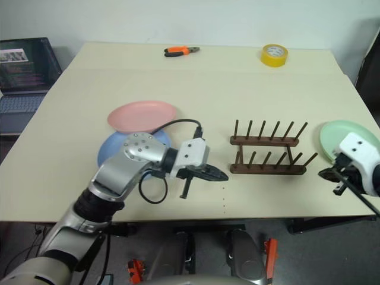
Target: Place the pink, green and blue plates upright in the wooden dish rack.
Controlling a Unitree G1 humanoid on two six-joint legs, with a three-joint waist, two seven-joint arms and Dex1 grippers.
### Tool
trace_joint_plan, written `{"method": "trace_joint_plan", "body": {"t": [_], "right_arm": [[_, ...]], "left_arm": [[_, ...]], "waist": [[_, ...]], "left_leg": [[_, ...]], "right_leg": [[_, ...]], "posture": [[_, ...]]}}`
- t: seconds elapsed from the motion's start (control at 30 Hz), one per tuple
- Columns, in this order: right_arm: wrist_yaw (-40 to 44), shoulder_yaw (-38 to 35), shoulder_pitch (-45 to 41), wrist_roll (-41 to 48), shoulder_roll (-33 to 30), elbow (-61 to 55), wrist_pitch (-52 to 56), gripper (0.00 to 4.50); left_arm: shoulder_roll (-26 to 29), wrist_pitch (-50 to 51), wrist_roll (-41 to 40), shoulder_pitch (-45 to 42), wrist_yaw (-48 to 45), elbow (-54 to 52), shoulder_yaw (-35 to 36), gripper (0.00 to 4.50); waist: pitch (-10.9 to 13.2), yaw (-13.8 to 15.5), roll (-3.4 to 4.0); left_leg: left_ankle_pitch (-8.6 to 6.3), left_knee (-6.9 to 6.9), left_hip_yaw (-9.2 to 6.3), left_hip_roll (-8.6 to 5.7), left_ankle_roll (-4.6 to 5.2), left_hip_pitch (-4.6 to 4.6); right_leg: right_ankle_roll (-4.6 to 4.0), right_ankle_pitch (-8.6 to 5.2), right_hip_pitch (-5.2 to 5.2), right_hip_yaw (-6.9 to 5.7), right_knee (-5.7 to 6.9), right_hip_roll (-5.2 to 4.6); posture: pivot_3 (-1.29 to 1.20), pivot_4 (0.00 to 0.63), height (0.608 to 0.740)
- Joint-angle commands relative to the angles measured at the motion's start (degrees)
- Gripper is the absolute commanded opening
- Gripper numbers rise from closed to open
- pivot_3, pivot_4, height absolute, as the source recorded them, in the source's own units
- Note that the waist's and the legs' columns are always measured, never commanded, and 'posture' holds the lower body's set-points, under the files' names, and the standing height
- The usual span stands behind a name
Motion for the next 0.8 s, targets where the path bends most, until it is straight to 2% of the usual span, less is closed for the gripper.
{"method": "trace_joint_plan", "body": {"t": [0.03, 0.23, 0.8], "right_arm": [[-2.4, 3.6, -2.0, -1.1, 1.2, 0.1, 0.1, 0.04], [-4.6, 9.7, -6.1, -2.5, 5.5, 3.3, -1.2, 0.04], [-7.1, 23.1, -15.5, -10.5, 11.3, 10.7, -5.9, 0.04]], "left_arm": [[-1.8, -0.9, 0.8, -0.1, 1.8, 0.6, -2.1, 0.00], [-4.4, -2.1, 4.5, 2.9, 5.9, 4.6, -6.7, 0.00], [-13.3, -5.3, 10.8, 0.9, 17.7, 16.8, -6.5, 0.00]], "waist": [[0.0, 0.0, 0.00], [0.0, 0.0, 0.00], [0.0, 0.0, -0.03]], "left_leg": [[0.00, -0.01, -0.01, 0.00, 0.00, -0.01], [-0.01, -0.03, 0.07, -0.05, 0.01, -0.06], [-0.01, -0.03, -0.01, -0.03, 0.01, -0.05]], "right_leg": [[0.00, 0.00, 0.00, 0.00, 0.01, 0.01], [0.01, -0.01, -0.02, 0.05, -0.07, 0.01], [0.01, -0.01, -0.01, -0.03, -0.06, 0.03]], "posture": [[0.00, 0.150, 0.740], [0.00, 0.150, 0.740], [0.00, 0.150, 0.740]]}}
